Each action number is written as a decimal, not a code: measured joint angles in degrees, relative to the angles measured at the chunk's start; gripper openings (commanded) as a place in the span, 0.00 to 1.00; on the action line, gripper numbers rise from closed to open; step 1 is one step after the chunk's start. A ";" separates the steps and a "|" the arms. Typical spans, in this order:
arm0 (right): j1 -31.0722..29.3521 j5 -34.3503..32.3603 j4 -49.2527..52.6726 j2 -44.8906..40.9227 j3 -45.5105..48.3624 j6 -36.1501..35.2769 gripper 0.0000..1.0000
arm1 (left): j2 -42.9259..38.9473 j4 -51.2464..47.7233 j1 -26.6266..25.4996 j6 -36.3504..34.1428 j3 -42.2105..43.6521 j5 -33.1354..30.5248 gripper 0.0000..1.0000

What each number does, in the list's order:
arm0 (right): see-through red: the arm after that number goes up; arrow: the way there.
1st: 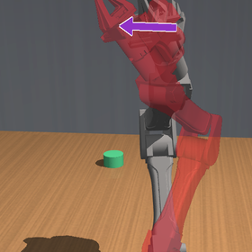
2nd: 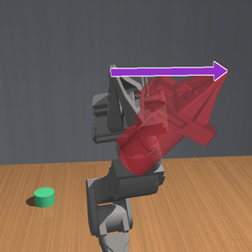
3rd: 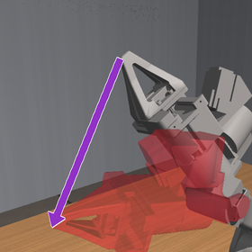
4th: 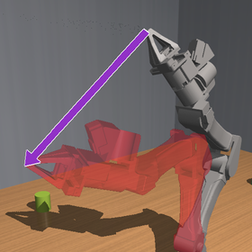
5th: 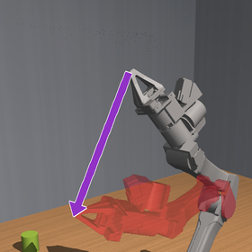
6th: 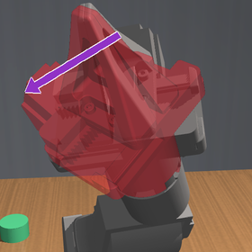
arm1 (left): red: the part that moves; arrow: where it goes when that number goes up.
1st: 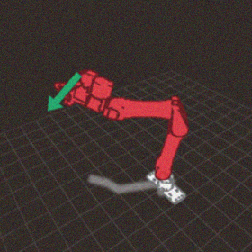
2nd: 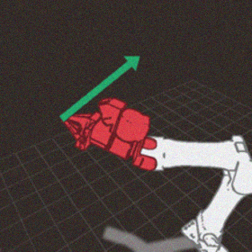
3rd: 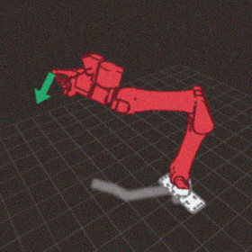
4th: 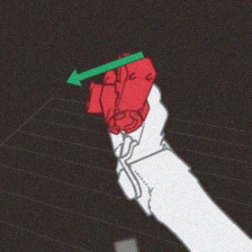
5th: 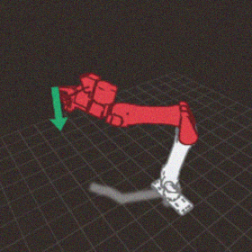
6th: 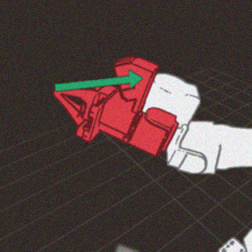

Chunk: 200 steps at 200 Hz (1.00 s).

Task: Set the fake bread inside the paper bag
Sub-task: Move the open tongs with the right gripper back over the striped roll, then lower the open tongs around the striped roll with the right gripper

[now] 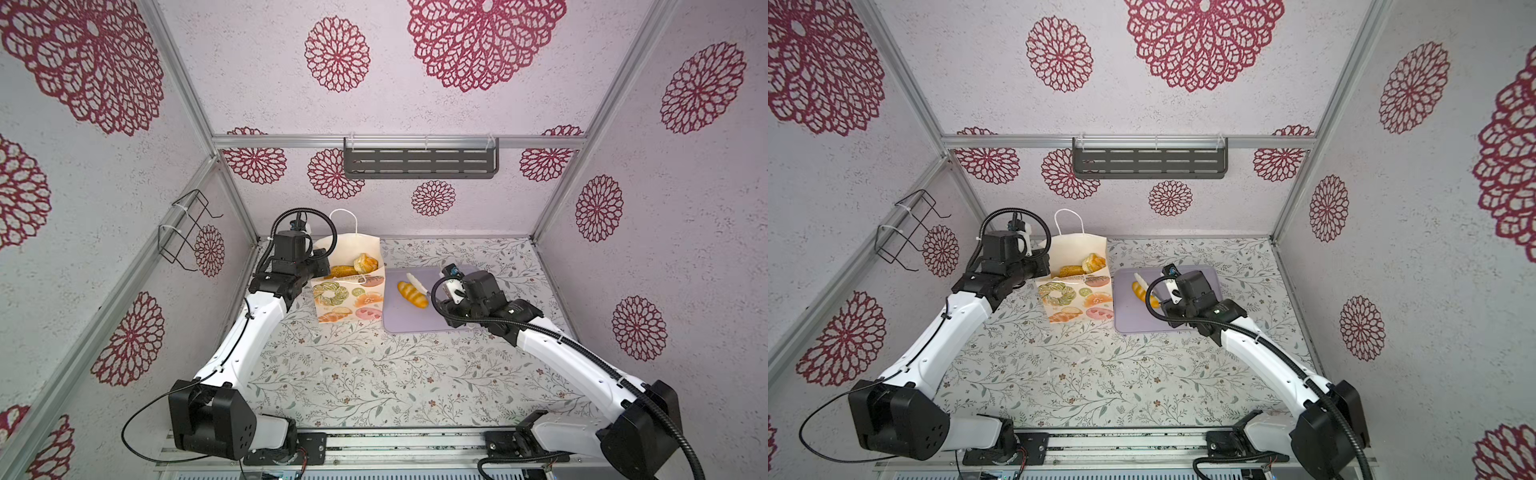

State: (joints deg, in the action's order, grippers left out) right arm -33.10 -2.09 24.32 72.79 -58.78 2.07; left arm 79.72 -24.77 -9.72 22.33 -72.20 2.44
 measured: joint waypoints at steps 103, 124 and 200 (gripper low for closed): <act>1.84 3.28 -2.69 4.94 1.07 0.02 0.51 | 0.02 0.00 -0.04 -0.02 0.00 -0.20 0.00; 1.99 3.80 -2.67 5.86 1.29 0.04 0.51 | 0.02 0.00 -0.04 -0.02 0.00 -0.20 0.00; 2.27 4.39 -3.23 11.87 1.29 -0.04 0.51 | 0.00 0.00 -0.04 -0.02 0.00 -0.20 0.00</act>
State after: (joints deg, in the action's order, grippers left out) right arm -30.83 2.31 21.08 84.66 -57.49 2.02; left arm 79.72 -24.77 -9.76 22.31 -72.20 2.24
